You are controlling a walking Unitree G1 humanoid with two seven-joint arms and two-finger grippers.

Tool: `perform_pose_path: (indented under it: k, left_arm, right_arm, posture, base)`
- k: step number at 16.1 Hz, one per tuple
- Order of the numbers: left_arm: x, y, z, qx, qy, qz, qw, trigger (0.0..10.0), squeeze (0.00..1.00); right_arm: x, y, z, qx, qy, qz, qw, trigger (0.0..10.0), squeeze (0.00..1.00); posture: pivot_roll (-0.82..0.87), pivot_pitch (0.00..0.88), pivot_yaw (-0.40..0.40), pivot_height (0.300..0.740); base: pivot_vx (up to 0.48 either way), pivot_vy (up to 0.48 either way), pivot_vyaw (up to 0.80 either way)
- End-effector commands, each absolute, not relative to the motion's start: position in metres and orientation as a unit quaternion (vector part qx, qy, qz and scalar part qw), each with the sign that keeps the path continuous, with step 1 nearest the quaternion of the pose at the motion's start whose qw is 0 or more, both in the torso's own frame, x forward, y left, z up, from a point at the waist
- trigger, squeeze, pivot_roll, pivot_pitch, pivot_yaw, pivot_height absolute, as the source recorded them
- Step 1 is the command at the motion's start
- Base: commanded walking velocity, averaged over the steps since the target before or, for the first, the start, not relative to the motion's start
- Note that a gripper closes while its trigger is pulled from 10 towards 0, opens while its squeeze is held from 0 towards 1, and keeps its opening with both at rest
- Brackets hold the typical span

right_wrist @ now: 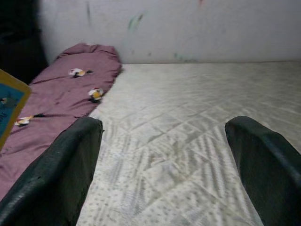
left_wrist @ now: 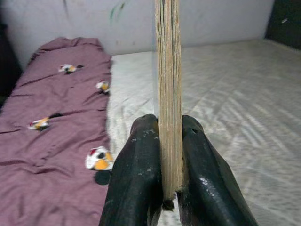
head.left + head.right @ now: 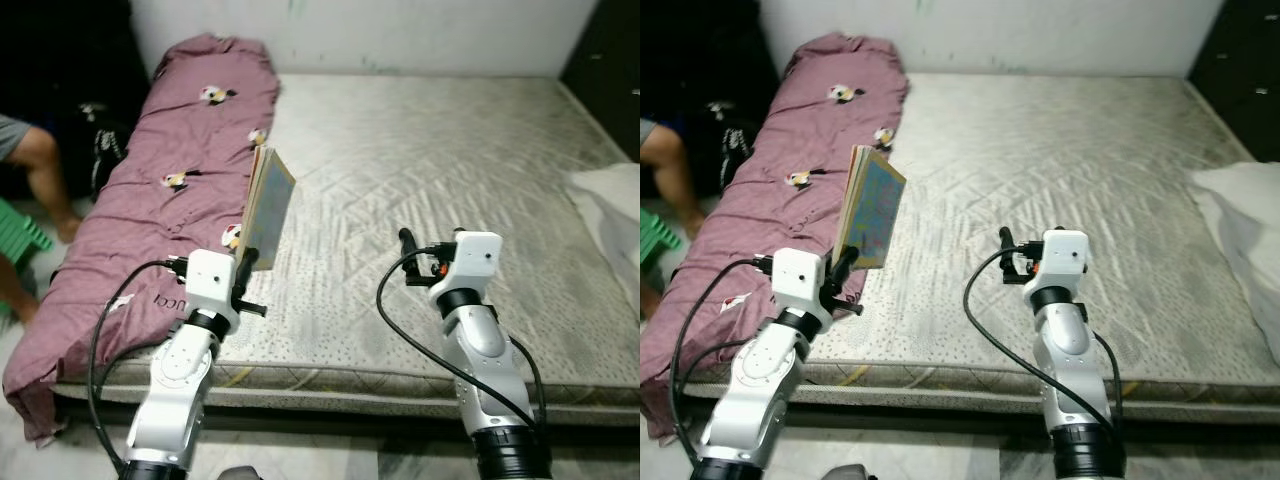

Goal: Clean up the room

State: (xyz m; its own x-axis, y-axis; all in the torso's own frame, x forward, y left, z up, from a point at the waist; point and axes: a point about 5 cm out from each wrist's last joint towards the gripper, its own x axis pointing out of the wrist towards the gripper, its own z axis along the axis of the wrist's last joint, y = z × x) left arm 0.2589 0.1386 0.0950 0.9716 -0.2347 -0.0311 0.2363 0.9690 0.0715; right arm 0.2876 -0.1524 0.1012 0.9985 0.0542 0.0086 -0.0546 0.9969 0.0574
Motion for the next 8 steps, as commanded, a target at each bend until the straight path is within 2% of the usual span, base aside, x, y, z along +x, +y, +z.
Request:
perform_pose_path:
  k: [1,6,8]
  left_arm:
    - [0.2613,0.1353,0.103,0.038,-0.012,-0.12,0.992,10.0,0.0]
    - [0.2622,0.139,0.1026,0.049,-0.009,-0.101,0.994,10.0,0.0]
    - [0.262,0.1391,0.1029,0.057,-0.011,-0.099,0.993,10.0,0.0]
  right_arm:
    - [0.2866,-0.1589,0.1016,0.022,-0.004,0.02,1.0,10.0,0.0]
    - [0.2881,-0.1599,0.1028,0.018,-0.004,0.019,1.0,10.0,0.0]
    - [0.2872,-0.1604,0.1017,0.017,-0.003,0.018,1.0,10.0,0.0]
  posture:
    - [-0.03,0.0,0.013,0.74]
    - [-0.03,0.0,0.013,0.74]
    - [-0.03,0.0,0.013,0.74]
  base:
    - [0.0,0.0,0.0]
    - [0.0,0.0,0.0]
    - [0.0,0.0,-0.8]
